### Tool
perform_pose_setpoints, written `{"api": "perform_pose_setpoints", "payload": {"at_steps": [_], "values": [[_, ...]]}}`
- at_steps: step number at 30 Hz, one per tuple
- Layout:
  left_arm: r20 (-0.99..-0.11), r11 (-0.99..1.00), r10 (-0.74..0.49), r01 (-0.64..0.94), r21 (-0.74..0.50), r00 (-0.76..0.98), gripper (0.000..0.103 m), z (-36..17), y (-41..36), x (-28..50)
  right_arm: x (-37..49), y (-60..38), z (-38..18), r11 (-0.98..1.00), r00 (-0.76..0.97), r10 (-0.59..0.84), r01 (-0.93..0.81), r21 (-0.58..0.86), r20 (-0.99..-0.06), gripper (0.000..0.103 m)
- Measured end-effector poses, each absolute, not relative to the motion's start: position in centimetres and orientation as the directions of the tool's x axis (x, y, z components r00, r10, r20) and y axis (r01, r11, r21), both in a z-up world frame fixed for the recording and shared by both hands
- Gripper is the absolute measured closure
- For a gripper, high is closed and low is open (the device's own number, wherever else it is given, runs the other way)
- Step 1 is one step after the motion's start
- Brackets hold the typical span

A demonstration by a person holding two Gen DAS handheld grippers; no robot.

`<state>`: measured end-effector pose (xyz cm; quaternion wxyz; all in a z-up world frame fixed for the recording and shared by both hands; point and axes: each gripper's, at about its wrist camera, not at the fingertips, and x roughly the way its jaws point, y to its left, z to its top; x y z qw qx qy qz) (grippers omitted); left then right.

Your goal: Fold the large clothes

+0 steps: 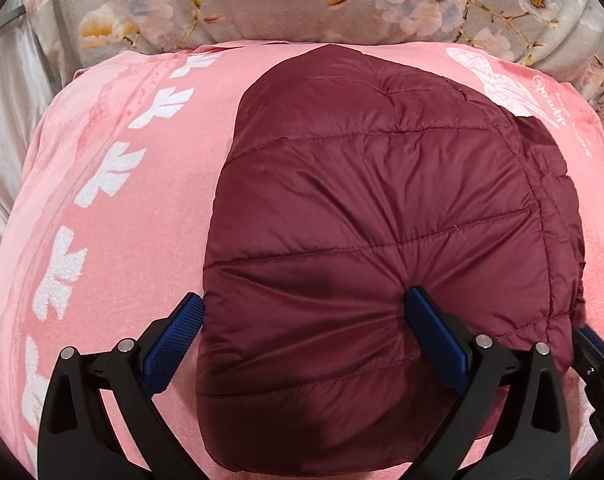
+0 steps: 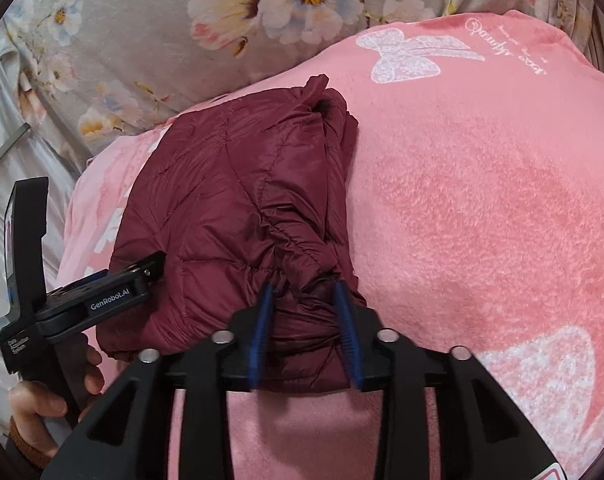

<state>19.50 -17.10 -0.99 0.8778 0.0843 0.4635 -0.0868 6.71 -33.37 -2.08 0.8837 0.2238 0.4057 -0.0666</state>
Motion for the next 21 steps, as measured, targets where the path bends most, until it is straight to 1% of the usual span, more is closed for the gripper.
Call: {"api": "perform_pose_setpoints", "payload": {"at_steps": [3, 4, 5, 6, 7, 9, 10, 12, 16, 21], "values": [[-0.828, 0.972, -0.071, 0.224, 0.067, 0.556, 0.005, -1.1, -17.1, 19.5, 7.2, -33.0, -2.6, 0.900, 0.650, 0.051, 0.299, 0.317, -0.758, 0.066], [-0.828, 0.973, -0.070, 0.223, 0.067, 0.556, 0.005, -1.1, -17.1, 19.4, 7.4, -32.9, -2.7, 0.903, 0.648, 0.047, 0.297, 0.309, -0.760, 0.070], [-0.828, 0.973, -0.069, 0.222, 0.068, 0.556, 0.005, -1.2, -17.1, 19.4, 7.6, -33.0, -2.9, 0.905, 0.643, 0.044, 0.298, 0.303, -0.765, 0.084], [-0.829, 0.973, -0.068, 0.222, 0.069, 0.555, 0.005, -1.2, -17.1, 19.4, 7.6, -33.1, -3.0, 0.901, 0.642, 0.055, 0.298, 0.315, -0.765, 0.092], [-0.829, 0.972, -0.067, 0.223, 0.071, 0.555, 0.005, -1.2, -17.1, 19.5, 7.4, -33.5, -2.8, 0.888, 0.651, 0.086, 0.293, 0.355, -0.754, 0.097], [-0.831, 0.973, -0.066, 0.221, 0.070, 0.552, 0.005, -1.2, -17.2, 19.5, 6.4, -34.0, -2.0, 0.867, 0.680, 0.115, 0.287, 0.407, -0.724, 0.099], [-0.832, 0.973, -0.067, 0.222, 0.069, 0.550, 0.005, -1.2, -17.2, 19.5, 5.7, -34.1, -1.4, 0.867, 0.697, 0.118, 0.274, 0.415, -0.707, 0.100], [-0.834, 0.972, -0.071, 0.227, 0.067, 0.548, 0.005, -1.2, -17.1, 19.4, 4.8, -34.1, -1.0, 0.873, 0.703, 0.117, 0.264, 0.410, -0.702, 0.100], [-0.833, 0.973, -0.075, 0.224, 0.060, 0.548, 0.005, -1.4, -17.2, 19.1, 5.4, -33.8, -3.3, 0.881, 0.650, 0.100, 0.293, 0.370, -0.753, 0.100], [-0.823, 0.971, -0.054, 0.223, 0.089, 0.566, 0.005, -1.5, -17.7, 18.6, 6.1, -33.9, -4.3, 0.871, 0.639, 0.098, 0.315, 0.376, -0.763, 0.101]]}}
